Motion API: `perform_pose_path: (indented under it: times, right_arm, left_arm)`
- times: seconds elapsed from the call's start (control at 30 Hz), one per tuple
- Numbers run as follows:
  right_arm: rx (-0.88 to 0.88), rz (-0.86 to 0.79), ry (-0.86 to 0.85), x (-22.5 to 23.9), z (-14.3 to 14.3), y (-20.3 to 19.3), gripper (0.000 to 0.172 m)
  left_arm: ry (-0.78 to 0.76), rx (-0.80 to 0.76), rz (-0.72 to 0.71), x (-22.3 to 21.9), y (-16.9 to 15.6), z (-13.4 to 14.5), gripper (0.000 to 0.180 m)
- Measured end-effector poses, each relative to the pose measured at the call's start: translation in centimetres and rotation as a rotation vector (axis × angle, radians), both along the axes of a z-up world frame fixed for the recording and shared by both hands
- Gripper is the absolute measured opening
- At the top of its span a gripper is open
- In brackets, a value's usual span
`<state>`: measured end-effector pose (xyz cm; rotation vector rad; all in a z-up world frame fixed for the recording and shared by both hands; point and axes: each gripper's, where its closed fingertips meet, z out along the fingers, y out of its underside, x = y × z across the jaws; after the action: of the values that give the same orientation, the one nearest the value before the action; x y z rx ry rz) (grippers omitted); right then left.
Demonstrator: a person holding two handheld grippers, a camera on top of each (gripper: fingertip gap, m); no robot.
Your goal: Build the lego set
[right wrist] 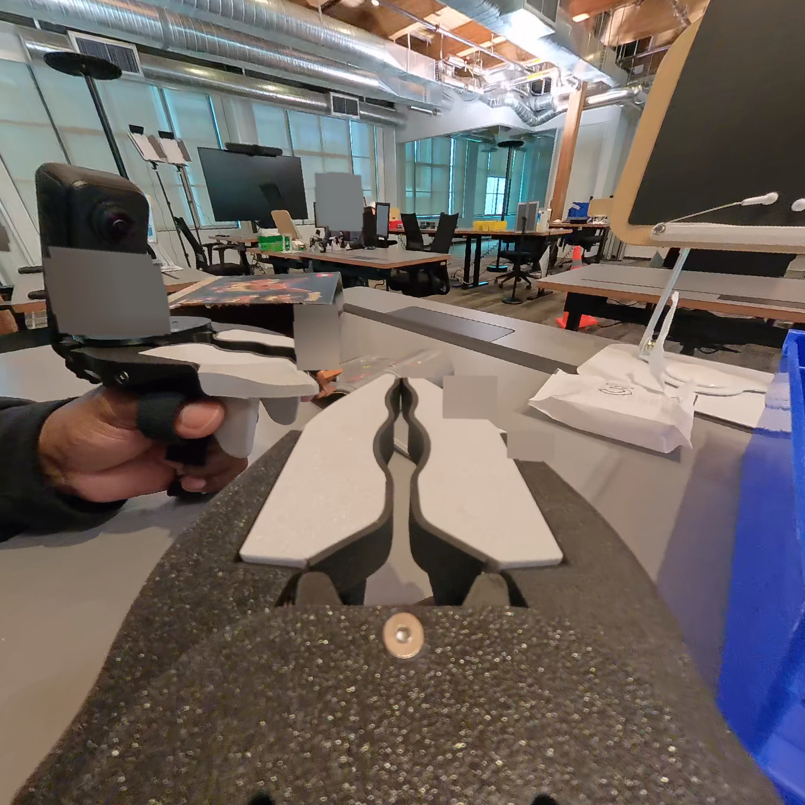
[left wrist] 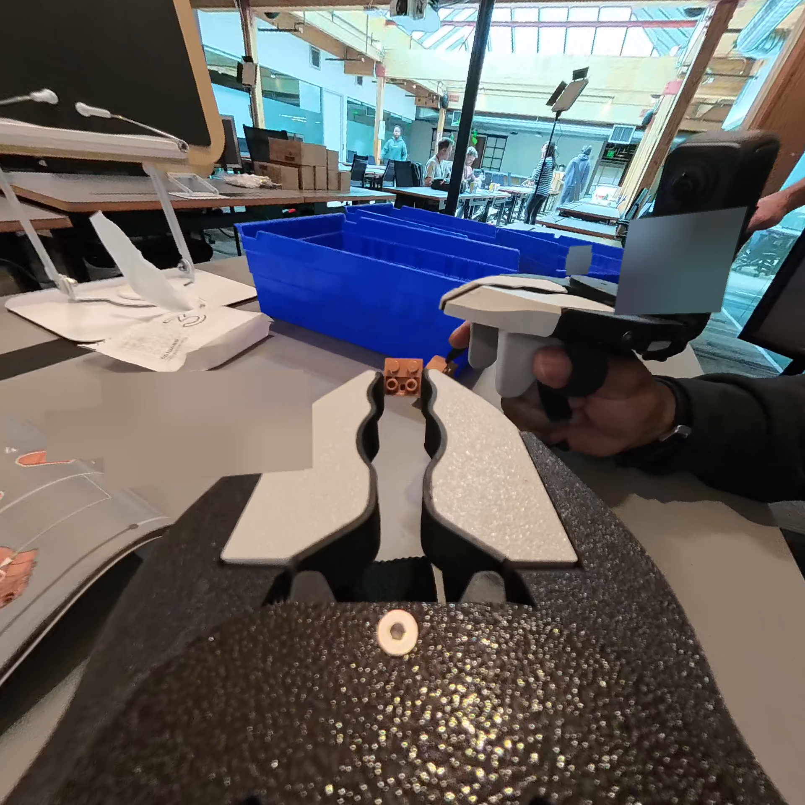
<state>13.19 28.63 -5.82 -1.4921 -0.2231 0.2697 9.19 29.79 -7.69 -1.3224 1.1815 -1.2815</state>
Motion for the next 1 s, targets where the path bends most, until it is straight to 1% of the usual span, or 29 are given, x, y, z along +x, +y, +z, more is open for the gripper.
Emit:
perform_pose_path:
  times: [0.23,0.43,0.53,0.6,0.67,0.87,1.0]
  right_arm:
    - [-0.004,0.021,0.008,-0.5,0.0,0.0,0.000]
    - [-0.006,0.028,0.007,-0.7,-0.1,0.0,0.000]
    - [0.036,0.017,-0.018,-0.7,0.6,-0.4,0.000]
    - [0.028,-0.018,-0.031,-0.2,0.5,-0.2,0.000]
    - [0.029,-0.049,-0.011,0.6,0.6,-0.2,0.000]
    - [0.120,-0.068,0.007,1.2,2.5,-1.2,0.000]
    - [0.126,-0.077,0.016,1.5,2.6,-1.2,0.000]
  left_arm:
    - [-0.005,0.024,0.035,-0.4,0.9,0.3,0.016]
    - [-0.016,0.033,0.038,-0.5,1.0,0.7,0.016]
    - [-0.019,0.040,0.034,-0.5,0.7,0.8,0.016]
    - [-0.008,0.032,0.025,-0.4,0.6,0.6,0.016]
    - [-0.001,0.026,0.022,-0.3,0.5,0.3,0.016]
    - [-0.002,0.034,0.014,-0.3,0.2,0.4,0.016]
    - [0.000,0.033,0.013,-0.3,0.2,0.3,0.016]
